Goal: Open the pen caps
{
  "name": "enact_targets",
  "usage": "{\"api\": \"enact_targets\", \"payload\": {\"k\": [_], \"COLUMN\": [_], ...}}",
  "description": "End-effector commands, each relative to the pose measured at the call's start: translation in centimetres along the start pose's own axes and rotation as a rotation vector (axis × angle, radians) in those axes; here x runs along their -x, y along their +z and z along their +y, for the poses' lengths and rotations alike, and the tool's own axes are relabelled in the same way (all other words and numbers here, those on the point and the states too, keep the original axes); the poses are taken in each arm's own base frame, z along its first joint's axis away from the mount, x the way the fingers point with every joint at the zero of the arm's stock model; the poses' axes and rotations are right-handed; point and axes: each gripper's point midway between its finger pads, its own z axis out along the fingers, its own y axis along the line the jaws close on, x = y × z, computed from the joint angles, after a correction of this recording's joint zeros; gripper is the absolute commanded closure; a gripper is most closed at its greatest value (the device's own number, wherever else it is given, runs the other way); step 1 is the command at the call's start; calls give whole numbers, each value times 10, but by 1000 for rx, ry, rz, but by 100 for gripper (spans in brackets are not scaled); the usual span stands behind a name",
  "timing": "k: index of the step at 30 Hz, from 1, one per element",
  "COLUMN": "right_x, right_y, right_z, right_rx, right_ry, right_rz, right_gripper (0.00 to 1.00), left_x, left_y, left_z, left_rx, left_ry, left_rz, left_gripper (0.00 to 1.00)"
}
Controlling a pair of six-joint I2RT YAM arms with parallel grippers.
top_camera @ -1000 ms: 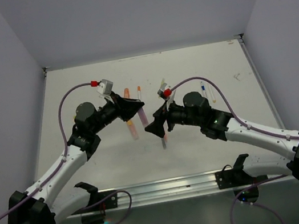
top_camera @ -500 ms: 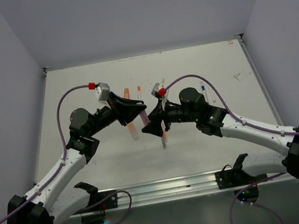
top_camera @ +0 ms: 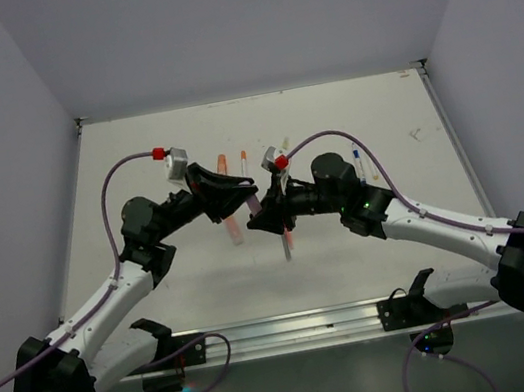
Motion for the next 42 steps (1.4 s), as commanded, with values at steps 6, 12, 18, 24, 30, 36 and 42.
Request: {"api": "enact_targets", "payload": {"k": [6, 12, 18, 24, 30, 36, 42], "right_x": [21, -2, -35, -68, -86, -101, -114], "right_y": [-4, -8, -10, -11, -11, -11, -12], "right_z": [4, 1, -2, -3, -5, -3, -5], "right_rx": [28, 32, 54, 80, 90, 104, 102], "right_ry": [-57, -66, -67, -35, -5, 34, 62], "right_rz": [-69, -28, 49, 106, 138, 161, 185], "right_gripper": [90, 100, 100, 100, 100, 100, 100], "left_x": [11, 19, 46, 82, 114, 138, 161], "left_y": [1, 0, 8, 17, 24, 27, 16], "left_z": [-14, -18, -31, -40, -47, -47, -37], "left_rx": [-81, -119, -198, -235, -263, -244, -180], "left_ry": [13, 11, 44, 103, 168, 233, 289], "left_rz": [-50, -76, -119, -182, -279, -336, -384], "left_gripper": [100, 100, 100, 100, 100, 100, 100]}}
